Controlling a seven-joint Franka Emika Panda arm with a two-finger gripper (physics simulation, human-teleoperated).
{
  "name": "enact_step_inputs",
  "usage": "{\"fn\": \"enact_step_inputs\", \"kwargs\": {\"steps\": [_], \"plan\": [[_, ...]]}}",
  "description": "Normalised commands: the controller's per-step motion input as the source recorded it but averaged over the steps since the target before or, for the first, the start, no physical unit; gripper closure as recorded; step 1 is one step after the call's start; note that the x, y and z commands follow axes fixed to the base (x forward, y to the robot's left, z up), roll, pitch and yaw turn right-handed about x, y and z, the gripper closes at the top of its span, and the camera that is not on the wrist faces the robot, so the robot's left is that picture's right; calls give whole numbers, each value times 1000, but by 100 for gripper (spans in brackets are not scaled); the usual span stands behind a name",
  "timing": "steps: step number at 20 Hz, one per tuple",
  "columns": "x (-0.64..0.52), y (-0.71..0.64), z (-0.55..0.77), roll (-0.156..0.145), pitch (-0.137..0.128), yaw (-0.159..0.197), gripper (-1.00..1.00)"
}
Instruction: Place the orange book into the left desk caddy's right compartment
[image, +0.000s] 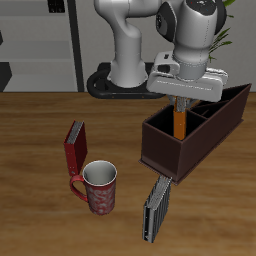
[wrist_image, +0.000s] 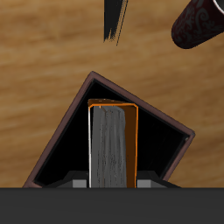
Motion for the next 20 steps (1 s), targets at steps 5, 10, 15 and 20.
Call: {"fn": "enact_step_inputs", "kwargs": {"steps": [5, 10, 15, 20], "plan": [[127, 55, -291, 2, 45, 13, 100], [125, -20, -254, -1, 52, 1, 100], [-40, 86, -174, 76, 65, 12, -100], [9, -1, -58, -4, 28, -11, -100]]}}
